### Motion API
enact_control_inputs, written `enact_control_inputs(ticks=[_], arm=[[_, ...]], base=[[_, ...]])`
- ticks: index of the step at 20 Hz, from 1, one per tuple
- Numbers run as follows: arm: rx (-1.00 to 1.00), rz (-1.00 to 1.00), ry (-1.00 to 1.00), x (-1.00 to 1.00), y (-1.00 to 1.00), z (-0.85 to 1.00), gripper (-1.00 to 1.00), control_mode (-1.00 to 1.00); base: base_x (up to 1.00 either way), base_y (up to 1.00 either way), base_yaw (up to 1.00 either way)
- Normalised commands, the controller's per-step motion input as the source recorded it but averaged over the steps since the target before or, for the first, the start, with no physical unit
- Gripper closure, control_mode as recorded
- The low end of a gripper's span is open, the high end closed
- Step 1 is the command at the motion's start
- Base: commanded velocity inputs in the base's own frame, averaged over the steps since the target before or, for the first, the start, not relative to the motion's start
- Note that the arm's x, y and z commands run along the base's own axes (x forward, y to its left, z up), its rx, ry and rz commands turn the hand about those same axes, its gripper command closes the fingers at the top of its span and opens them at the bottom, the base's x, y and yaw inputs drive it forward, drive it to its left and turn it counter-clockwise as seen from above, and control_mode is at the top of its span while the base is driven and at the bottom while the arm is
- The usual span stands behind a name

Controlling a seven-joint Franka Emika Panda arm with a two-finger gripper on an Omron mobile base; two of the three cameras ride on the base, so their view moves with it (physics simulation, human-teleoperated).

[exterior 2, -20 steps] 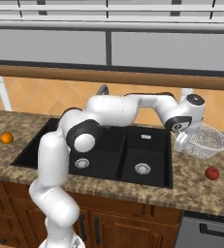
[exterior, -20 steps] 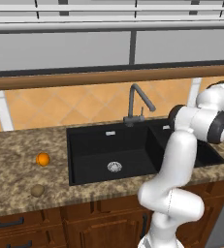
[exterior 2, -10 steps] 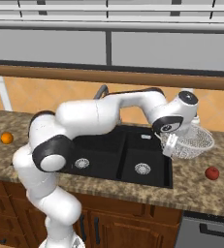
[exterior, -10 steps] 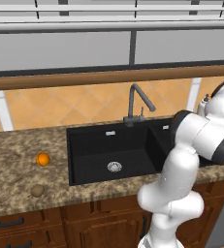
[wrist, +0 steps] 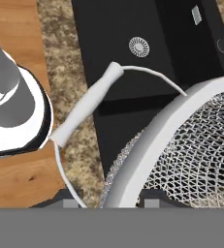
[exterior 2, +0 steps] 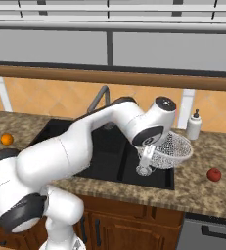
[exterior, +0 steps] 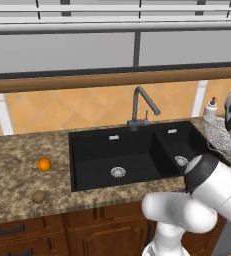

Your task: Put the colander in the sink, put the kiwi, orange, apple in the colander, and turn on the sink faucet and pour water over the colander.

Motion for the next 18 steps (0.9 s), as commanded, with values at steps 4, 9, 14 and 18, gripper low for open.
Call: enact_control_inputs(ticks=[4,9,14,18], arm=[[-0.01,0.04,0.00,-0.36,1.00,0.00,1.00,-1.00],[-0.03,0.05,-0.01,-0.06,1.00,0.00,1.00,-1.00],[-0.07,0.10,-0.01,0.00,1.00,0.00,1.00,-1.00],[-0.11,0.11,-0.01,0.02,1.00,-0.01,1.00,-1.00]], base=[[0.00,0.00,0.00],[0.00,0.00,0.00],[0.00,0.00,0.00],[0.00,0.00,0.00]])
